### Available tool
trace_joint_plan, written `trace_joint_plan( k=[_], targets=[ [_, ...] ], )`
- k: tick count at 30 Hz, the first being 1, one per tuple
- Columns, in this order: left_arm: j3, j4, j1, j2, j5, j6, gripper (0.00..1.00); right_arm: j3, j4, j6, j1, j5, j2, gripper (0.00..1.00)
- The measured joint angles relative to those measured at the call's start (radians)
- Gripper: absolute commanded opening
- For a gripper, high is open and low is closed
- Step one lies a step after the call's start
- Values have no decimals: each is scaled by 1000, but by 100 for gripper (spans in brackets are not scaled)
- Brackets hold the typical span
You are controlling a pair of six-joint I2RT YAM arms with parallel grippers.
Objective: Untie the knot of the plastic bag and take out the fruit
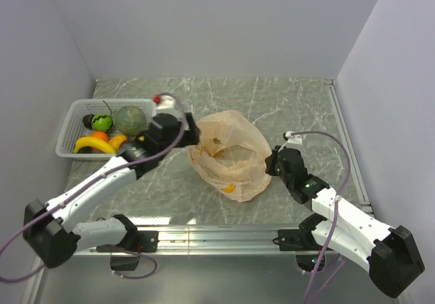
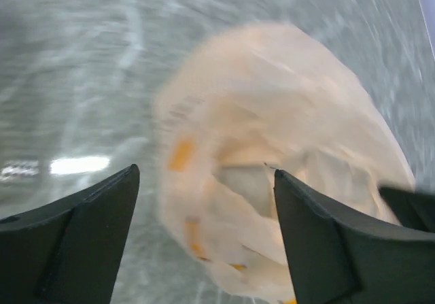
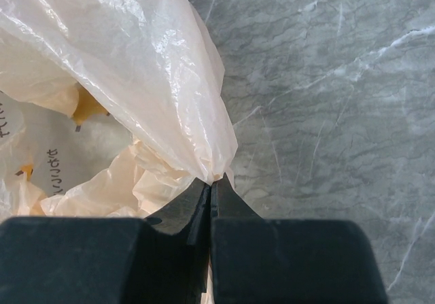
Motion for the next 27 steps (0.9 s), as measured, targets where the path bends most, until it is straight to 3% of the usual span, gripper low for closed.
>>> trace_joint_plan(
  k=[4, 7, 8, 19, 27],
  targets=[
    [89, 23, -231, 151, -37, 65, 75, 0, 0, -1, 0, -3, 0, 0],
    [167, 52, -333, 300, -41, 95, 67, 0, 0, -1, 0, -6, -1, 0],
    [186, 68, -352, 350, -40, 102, 60, 0, 0, -1, 0, -8, -1, 0],
    [343, 145, -369, 785, -24, 188, 52, 0, 0, 0, 0, -33, -16, 0],
    [367, 215, -346, 856, -230, 223, 68, 0, -9, 4, 0, -69, -25, 0]
  ],
)
